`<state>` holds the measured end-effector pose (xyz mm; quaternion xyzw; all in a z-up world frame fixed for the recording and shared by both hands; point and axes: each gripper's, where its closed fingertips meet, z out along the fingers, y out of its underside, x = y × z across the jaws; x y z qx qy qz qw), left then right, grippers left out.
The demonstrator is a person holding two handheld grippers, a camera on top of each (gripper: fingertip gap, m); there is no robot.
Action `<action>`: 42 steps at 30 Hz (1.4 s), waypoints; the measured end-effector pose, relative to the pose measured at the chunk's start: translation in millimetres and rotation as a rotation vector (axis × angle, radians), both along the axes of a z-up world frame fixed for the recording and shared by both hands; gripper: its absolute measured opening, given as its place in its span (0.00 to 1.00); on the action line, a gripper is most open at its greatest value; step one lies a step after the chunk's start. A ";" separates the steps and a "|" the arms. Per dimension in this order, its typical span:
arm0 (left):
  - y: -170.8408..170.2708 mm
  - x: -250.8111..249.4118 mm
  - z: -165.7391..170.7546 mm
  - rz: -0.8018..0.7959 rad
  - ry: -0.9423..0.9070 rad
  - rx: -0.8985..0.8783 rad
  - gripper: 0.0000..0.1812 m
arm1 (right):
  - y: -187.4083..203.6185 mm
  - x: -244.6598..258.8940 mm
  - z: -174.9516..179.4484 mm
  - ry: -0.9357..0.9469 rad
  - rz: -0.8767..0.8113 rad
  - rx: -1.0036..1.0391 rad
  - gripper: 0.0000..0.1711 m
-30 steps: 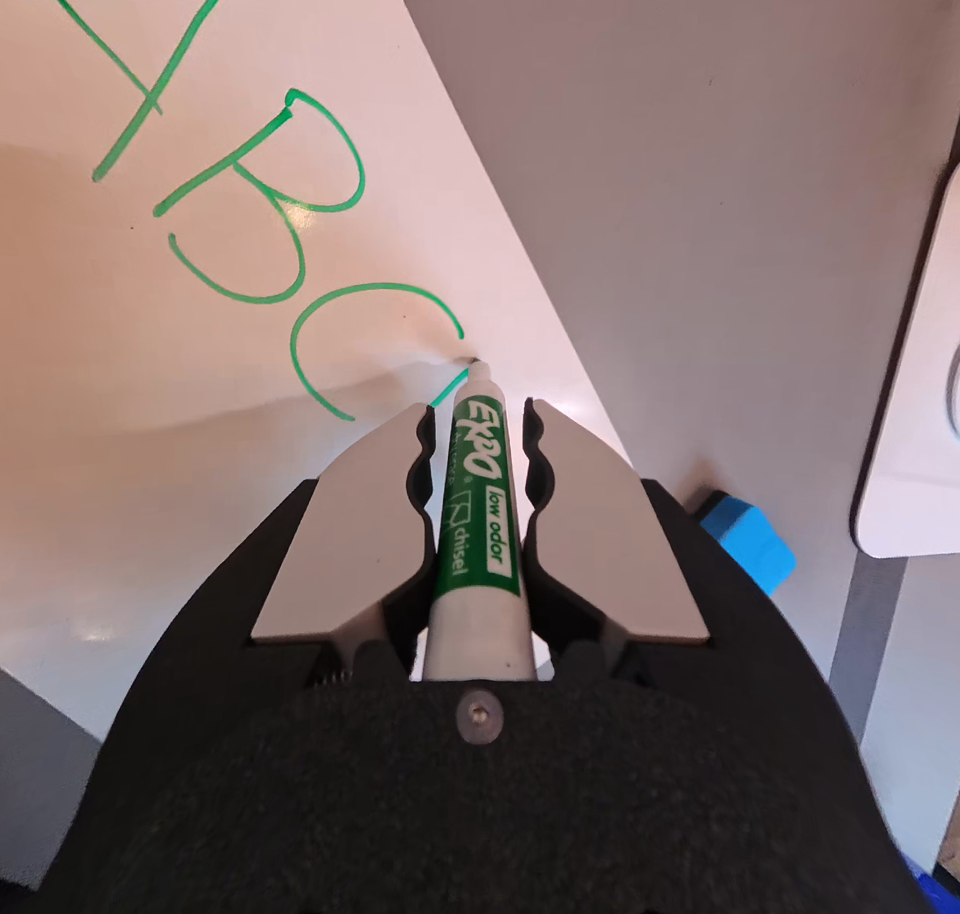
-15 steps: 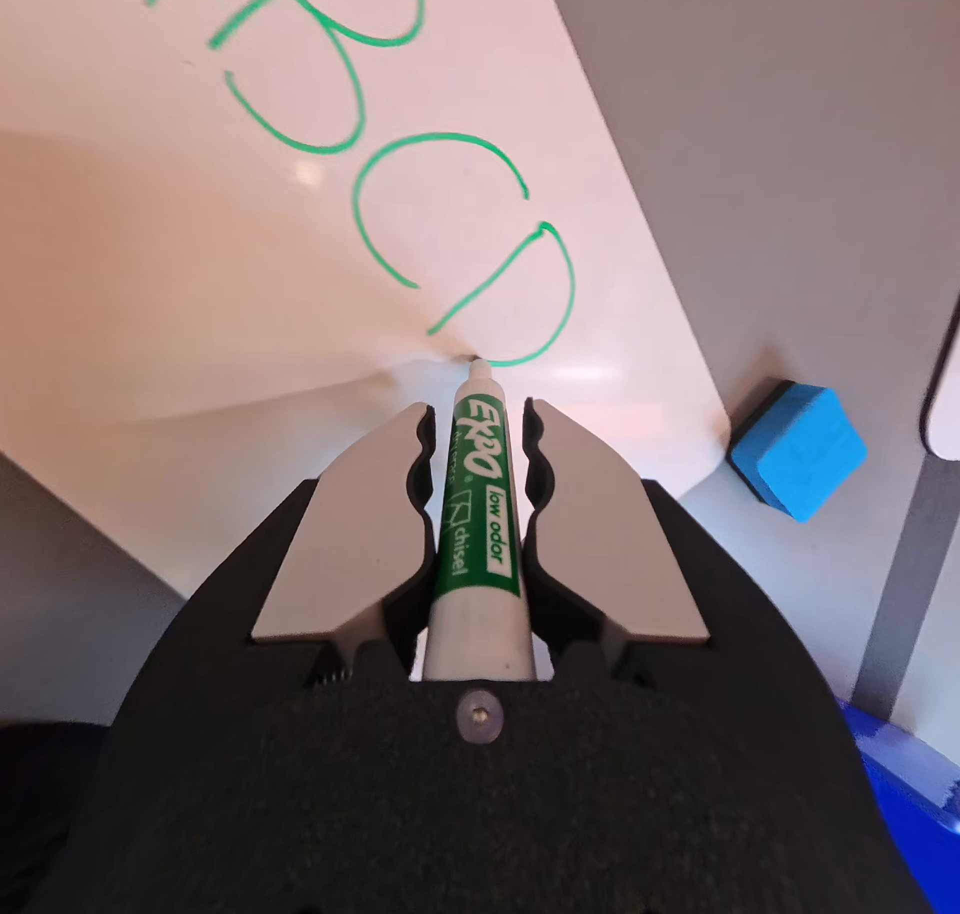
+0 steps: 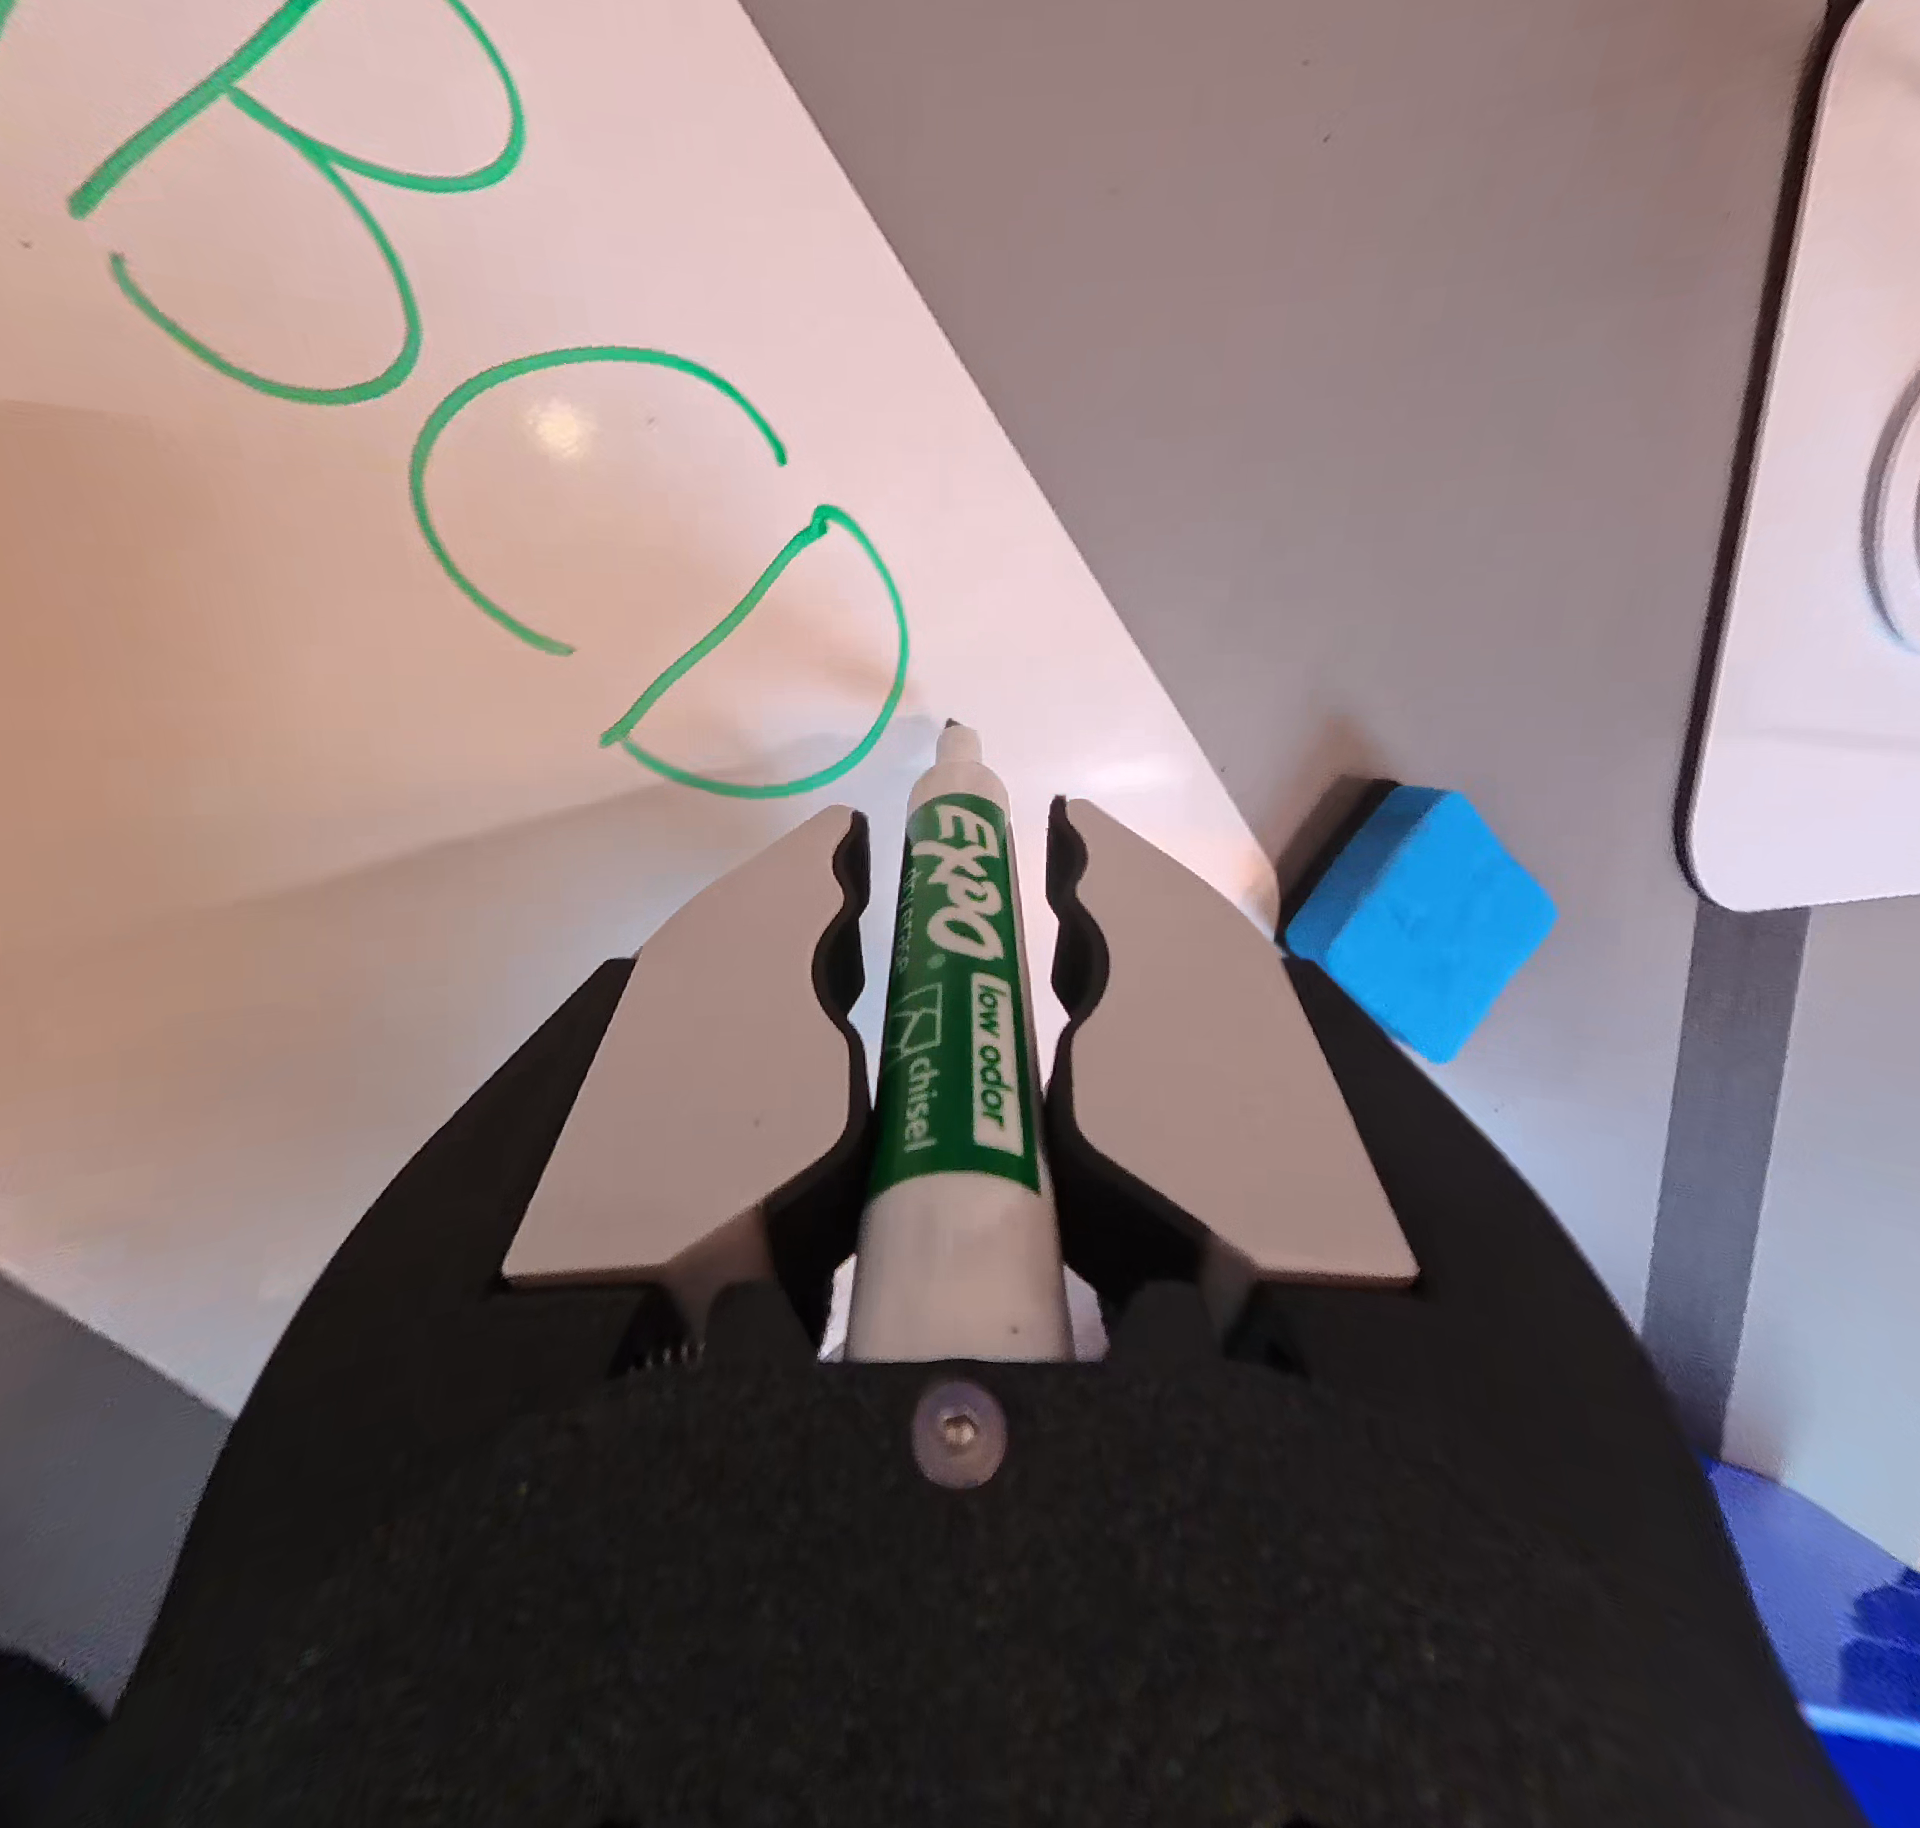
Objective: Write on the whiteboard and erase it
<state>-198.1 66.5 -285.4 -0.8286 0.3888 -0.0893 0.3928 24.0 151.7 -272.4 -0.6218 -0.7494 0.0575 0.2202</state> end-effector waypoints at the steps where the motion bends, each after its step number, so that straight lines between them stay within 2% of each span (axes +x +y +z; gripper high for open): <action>1: 0.0 -0.1 -0.1 0.000 0.000 0.000 0.11 | 2.6 -2.3 -0.5 -0.002 0.001 0.004 0.20; 7: -0.1 0.1 0.1 -0.003 -0.001 0.000 0.11 | 6.7 2.3 -5.7 -0.036 0.000 0.004 0.20; 15: -0.4 1.8 0.5 -0.018 0.002 -0.002 0.11 | -26.1 34.3 -4.5 -0.106 0.020 -0.022 0.20; 25: -1.1 1.1 -0.3 -0.013 0.013 0.002 0.11 | 6.8 -3.3 1.4 -0.019 0.009 0.033 0.20; 34: -1.0 1.3 -0.2 -0.017 0.009 0.000 0.11 | 30.4 17.2 -5.4 -0.059 -0.053 0.071 0.20; 38: -1.2 1.4 -0.3 -0.016 0.010 0.000 0.11 | 13.4 16.0 0.3 -0.009 -0.040 0.008 0.20; 42: -0.7 1.5 -0.3 -0.015 0.010 0.001 0.11 | -7.3 20.8 -4.8 -0.041 -0.010 -0.017 0.20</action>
